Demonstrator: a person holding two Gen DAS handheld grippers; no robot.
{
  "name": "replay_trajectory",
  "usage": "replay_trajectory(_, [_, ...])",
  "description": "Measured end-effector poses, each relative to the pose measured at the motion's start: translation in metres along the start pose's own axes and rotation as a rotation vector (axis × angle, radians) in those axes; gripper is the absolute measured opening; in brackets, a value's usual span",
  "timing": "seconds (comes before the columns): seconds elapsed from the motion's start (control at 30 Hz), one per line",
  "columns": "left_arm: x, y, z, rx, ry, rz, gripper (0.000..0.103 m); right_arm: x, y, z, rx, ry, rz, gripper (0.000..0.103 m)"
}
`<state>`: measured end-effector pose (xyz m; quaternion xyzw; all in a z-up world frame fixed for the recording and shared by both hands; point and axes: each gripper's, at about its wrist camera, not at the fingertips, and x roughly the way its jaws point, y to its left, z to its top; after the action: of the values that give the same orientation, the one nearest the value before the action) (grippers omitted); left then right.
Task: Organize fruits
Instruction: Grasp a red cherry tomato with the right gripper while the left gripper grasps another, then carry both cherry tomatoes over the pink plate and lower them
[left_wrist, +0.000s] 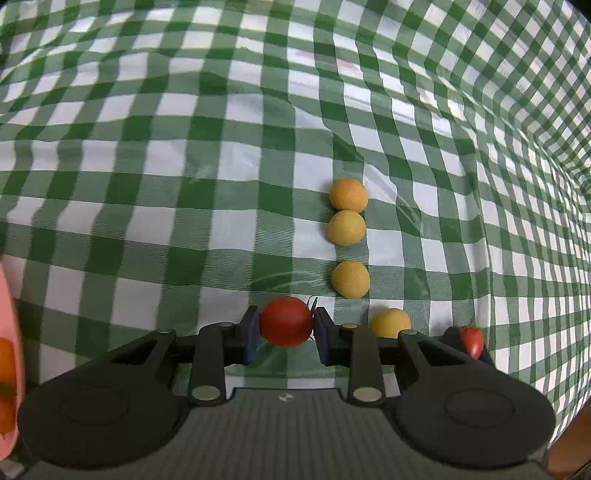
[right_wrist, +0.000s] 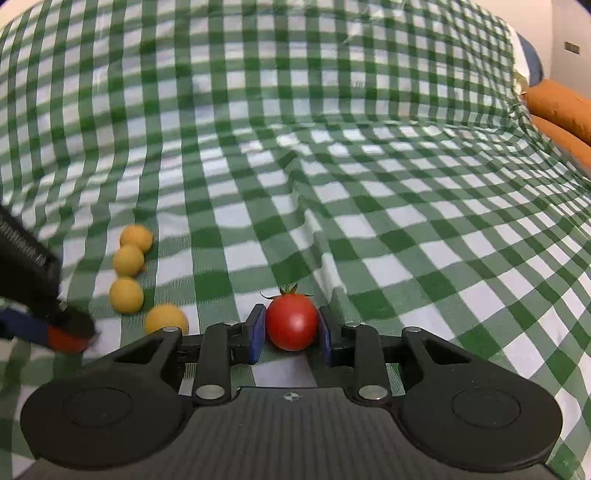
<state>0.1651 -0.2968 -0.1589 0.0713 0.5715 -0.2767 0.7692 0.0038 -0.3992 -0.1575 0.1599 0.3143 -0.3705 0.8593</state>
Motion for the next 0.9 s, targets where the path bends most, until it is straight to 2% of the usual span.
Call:
replay_trajectory(0.23, [-0.063,0.028,-0.031,0.034,-0.058,0.013,0.035,-0.017,0.003,0.000,-0.011,-0.077,0.068,0.031])
replay_trajectory(0.4, [-0.115,0.070,-0.071,0.015,-0.067,0.053,0.035,-0.051,0.015,-0.002,-0.058,-0.061,0.160,0.031])
replay_trajectory(0.63, [-0.172,0.138,-0.122,-0.034,-0.069,0.169,0.035,-0.141,0.052,-0.019,-0.076,0.019,0.347,0.031])
replay_trajectory(0.9, [-0.230,0.211,-0.173,-0.145,-0.128,0.202,0.035,-0.232,0.113,-0.045,-0.234,0.070,0.532,0.031])
